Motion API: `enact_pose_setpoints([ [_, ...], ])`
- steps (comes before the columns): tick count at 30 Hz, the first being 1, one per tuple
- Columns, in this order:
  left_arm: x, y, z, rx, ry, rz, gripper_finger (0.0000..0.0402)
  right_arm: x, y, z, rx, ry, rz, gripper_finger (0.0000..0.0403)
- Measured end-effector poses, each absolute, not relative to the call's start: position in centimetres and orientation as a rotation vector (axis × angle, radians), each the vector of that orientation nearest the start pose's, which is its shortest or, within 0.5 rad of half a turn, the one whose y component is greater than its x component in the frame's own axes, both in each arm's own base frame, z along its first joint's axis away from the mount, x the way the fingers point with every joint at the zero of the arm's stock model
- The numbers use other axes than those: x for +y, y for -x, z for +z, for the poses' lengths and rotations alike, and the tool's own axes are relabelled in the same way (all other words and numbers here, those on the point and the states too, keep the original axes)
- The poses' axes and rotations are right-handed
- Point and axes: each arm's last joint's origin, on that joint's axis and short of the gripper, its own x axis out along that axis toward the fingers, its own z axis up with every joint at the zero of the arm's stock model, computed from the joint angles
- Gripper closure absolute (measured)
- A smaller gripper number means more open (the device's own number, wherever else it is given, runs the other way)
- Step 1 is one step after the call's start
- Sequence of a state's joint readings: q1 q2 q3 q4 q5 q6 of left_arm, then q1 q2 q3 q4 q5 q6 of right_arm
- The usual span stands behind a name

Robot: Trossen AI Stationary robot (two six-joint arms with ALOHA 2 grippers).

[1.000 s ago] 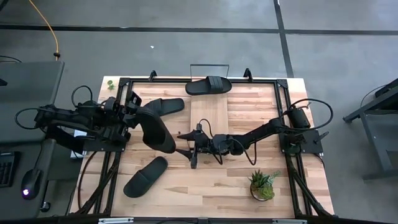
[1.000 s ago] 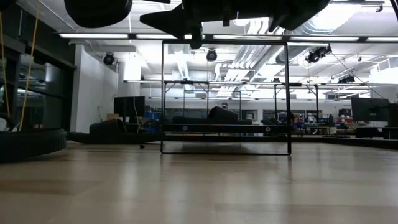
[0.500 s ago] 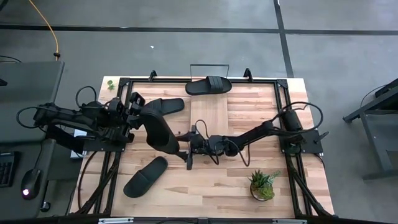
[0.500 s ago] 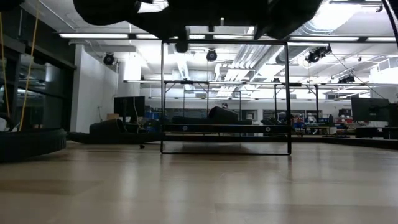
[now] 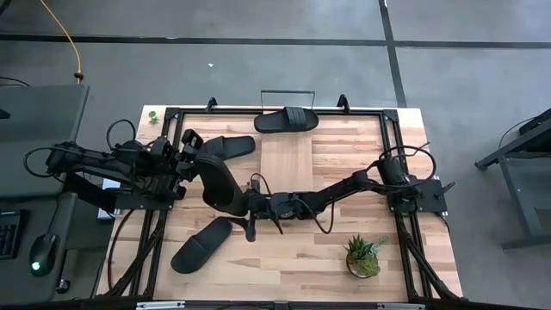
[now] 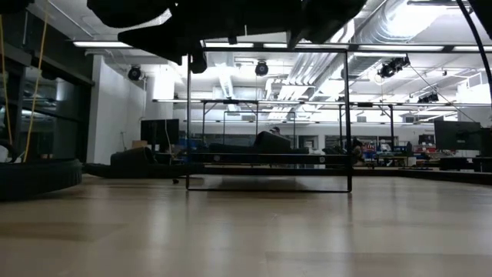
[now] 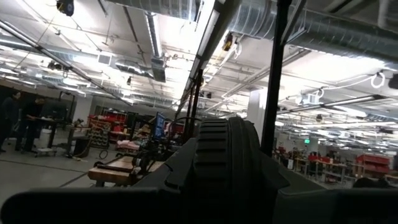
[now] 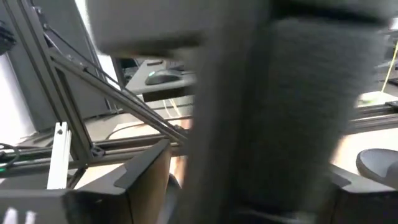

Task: Pick and place slides into the shelf
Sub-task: Put the black slide on the shelf

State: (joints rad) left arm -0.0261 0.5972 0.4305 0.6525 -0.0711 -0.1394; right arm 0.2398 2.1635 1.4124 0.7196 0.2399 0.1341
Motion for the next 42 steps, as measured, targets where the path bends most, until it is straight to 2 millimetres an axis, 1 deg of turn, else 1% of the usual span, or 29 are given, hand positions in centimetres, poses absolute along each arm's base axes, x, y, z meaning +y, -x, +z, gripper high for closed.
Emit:
enact_pose_setpoints([
  [6,-0.2,-13.9,31.6,-0.489,0.204,-0.001,0.0318,10.9,-47.1,19.6,0.029,-0.145,-0.003,0.0144],
  [11,-0.2,-13.9,31.6,-0.488,0.205,-0.012,0.0318,11.4,-47.0,19.6,0.027,-0.147,-0.015,0.0144],
  [18,-0.3,-13.9,31.6,-0.488,0.199,-0.04,0.0318,12.4,-46.6,19.7,0.017,-0.085,-0.06,0.0144],
  [24,-0.3,-13.9,31.6,-0.488,0.199,-0.04,0.0318,12.2,-46.7,19.8,0.016,-0.088,-0.047,0.0144],
  [27,-0.3,-13.9,31.6,-0.489,0.199,-0.04,0.0318,11.9,-46.6,20.3,0.011,-0.074,-0.051,0.0144],
  [32,-0.3,-13.9,31.6,-0.489,0.198,-0.04,0.0318,11.3,-46.1,22.5,0.013,-0.063,-0.059,0.0144],
  [35,-0.3,-13.9,31.6,-0.49,0.197,-0.04,0.0318,11.1,-45.8,23.5,0.021,-0.063,-0.063,0.0144],
  [39,-0.3,-13.8,31.6,-0.495,0.193,-0.048,0.0318,11.8,-45.5,23.6,0.03,-0.073,-0.049,0.0144],
  [42,-0.4,-13.7,31.9,-0.517,0.186,-0.091,0.0318,12.4,-45.3,23.6,0.036,-0.093,-0.036,0.0144],
])
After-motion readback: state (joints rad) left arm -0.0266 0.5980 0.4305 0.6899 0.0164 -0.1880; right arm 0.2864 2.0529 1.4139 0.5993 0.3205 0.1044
